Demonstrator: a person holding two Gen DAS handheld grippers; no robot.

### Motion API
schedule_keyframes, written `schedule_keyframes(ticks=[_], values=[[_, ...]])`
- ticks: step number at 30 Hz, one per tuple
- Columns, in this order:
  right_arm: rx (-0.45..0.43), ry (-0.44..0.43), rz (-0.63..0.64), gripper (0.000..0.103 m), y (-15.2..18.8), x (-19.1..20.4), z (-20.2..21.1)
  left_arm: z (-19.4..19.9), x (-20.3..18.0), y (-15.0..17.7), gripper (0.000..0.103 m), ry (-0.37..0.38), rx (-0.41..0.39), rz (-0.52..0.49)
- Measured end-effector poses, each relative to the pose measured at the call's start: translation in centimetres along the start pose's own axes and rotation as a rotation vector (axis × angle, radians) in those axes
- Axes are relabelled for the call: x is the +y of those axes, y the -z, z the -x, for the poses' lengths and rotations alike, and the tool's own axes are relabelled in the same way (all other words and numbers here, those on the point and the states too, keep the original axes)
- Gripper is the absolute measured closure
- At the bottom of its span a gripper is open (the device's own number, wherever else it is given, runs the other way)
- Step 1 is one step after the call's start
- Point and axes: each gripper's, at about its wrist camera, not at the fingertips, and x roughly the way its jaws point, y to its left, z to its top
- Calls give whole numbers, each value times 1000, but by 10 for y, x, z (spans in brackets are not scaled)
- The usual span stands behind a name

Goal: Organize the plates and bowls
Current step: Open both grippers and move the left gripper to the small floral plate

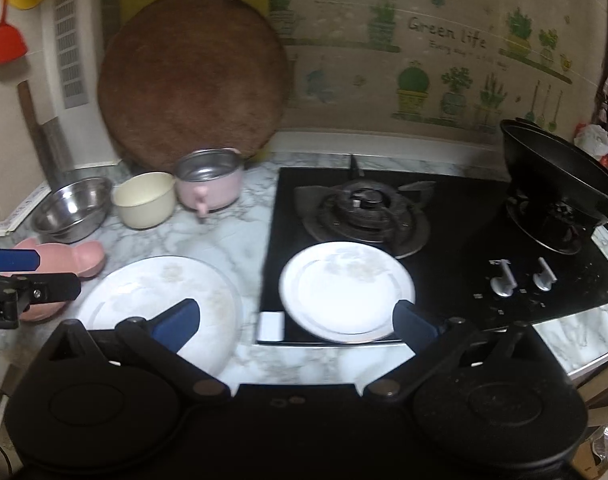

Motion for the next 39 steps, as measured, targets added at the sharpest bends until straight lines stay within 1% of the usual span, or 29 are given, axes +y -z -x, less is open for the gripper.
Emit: schedule_keyframes(ticks=[1, 5, 8, 12, 18, 20, 22, 25, 27, 28, 32, 33, 34, 35, 36, 37, 39], values=[[2, 2, -6, 0, -1, -8, -2, -7, -6, -3, 0, 2, 6, 5], [15, 14, -24, 0, -7, -41, -16, -35, -23, -17, 0, 1, 44, 32], [36, 11, -43, 0, -12, -63, -30, -60, -36, -28, 0, -21, 67, 38], [70, 11, -74, 0, -19, -88, -55, -96, -56, -41, 0, -61, 93, 15], [120, -11, -107, 1, -24, -113, -91, -143, -73, -52, 0, -82, 151, 10], [147, -27, -121, 3, -25, -120, -103, -155, -76, -54, 0, -92, 164, 9], [185, -50, -145, 4, -25, -127, -117, -166, -77, -56, 0, -82, 183, 26], [239, -85, -178, 11, -24, -135, -134, -178, -75, -58, 1, -67, 204, 59], [267, -108, -212, 19, -23, -141, -144, -185, -75, -59, 1, -53, 213, 74], [280, -125, -227, 20, -23, -144, -148, -189, -75, -60, 1, -48, 221, 85], [316, -170, -254, 29, -21, -149, -159, -199, -73, -61, 14, -18, 252, 124], [323, -185, -260, 30, -21, -150, -161, -202, -73, -61, 15, -8, 259, 134], [328, -192, -266, 30, -21, -151, -162, -204, -72, -61, 21, -2, 265, 142], [330, -196, -270, 30, -21, -152, -163, -206, -72, -61, 31, 5, 276, 149], [332, -200, -275, 31, -21, -154, -164, -209, -72, -61, 35, 11, 290, 156], [335, -203, -281, 31, -21, -155, -165, -212, -72, -60, 41, 15, 301, 165], [344, -220, -293, 38, -21, -158, -168, -215, -71, -59, 46, 30, 310, 186]])
